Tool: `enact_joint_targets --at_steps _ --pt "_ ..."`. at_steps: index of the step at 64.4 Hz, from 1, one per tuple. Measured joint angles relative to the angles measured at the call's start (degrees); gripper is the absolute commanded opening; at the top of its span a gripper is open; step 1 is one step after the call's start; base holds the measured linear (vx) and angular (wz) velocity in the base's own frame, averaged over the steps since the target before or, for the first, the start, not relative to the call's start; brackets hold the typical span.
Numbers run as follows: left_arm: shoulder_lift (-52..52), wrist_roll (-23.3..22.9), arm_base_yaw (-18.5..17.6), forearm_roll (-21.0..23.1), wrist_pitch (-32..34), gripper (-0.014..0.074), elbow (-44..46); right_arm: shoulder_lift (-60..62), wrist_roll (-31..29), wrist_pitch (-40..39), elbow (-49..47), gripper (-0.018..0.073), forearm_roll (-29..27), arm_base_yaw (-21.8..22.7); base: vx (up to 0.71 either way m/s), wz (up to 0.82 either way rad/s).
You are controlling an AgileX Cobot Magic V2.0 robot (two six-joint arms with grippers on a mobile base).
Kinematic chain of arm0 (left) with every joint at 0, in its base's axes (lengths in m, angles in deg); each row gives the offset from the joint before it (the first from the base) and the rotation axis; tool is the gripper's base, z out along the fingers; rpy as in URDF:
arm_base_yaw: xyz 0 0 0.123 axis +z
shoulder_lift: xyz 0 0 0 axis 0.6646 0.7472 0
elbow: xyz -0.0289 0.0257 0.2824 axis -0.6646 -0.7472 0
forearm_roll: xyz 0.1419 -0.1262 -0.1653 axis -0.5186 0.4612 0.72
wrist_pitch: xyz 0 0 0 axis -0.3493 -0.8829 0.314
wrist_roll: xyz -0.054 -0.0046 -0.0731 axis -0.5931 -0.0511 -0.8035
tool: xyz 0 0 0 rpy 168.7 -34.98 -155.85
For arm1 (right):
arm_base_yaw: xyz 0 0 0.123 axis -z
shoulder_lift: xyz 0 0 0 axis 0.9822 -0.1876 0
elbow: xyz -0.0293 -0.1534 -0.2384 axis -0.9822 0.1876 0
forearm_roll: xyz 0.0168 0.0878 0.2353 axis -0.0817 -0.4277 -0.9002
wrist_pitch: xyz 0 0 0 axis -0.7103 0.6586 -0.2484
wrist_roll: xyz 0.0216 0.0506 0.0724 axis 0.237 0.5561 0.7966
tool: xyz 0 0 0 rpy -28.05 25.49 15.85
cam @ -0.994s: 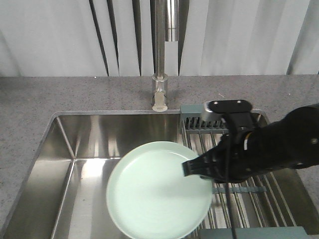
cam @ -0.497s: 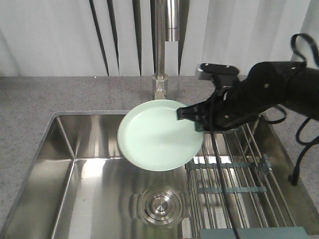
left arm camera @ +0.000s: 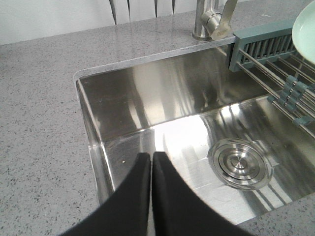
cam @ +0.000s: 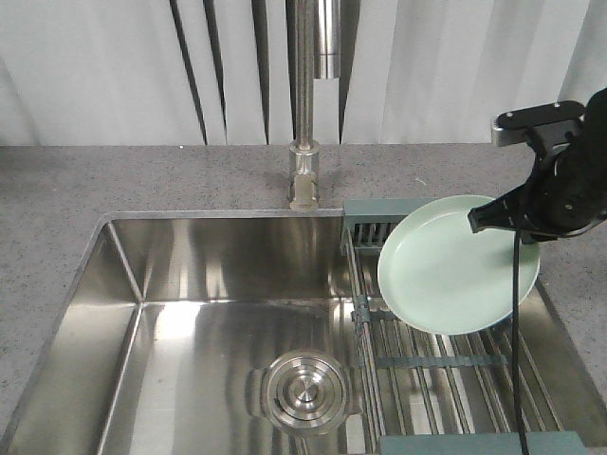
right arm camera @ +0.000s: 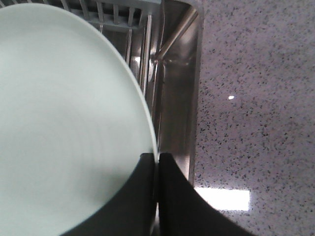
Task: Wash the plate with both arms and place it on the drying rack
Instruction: 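Lower the plate onto the dish rack rods and open the right gripper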
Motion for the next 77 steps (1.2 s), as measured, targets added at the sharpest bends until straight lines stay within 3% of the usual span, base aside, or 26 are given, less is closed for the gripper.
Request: enact_joint_targets --at_steps 34,44,61,68,77 --pt "0.0 0.0 0.0 0.0 0.0 -0.0006 0.0 -8.6 -0.05 -1.29 0.0 0.0048 1.27 0.0 0.0 0.0" --pt "0.0 0.0 0.0 0.0 0.0 -0.0006 0.0 -8.6 -1.28 -1.66 0.0 0.0158 1.33 0.0 0.0 0.0" --pt "0.0 0.0 0.0 0.0 0.0 -0.0006 0.0 -8.08 -2.62 -1.86 0.0 0.0464 1.33 0.0 0.0 0.0" --pt "0.0 0.0 0.0 0.0 0.0 -0.0006 0.0 -5.45 -2.71 -2.46 0.0 0.0492 1.56 0.0 0.0 0.0" --pt "0.0 0.0 0.0 0.0 0.0 -0.0006 0.0 0.73 -3.1 -2.64 0.0 0.0442 1.91 0.0 0.0 0.0"
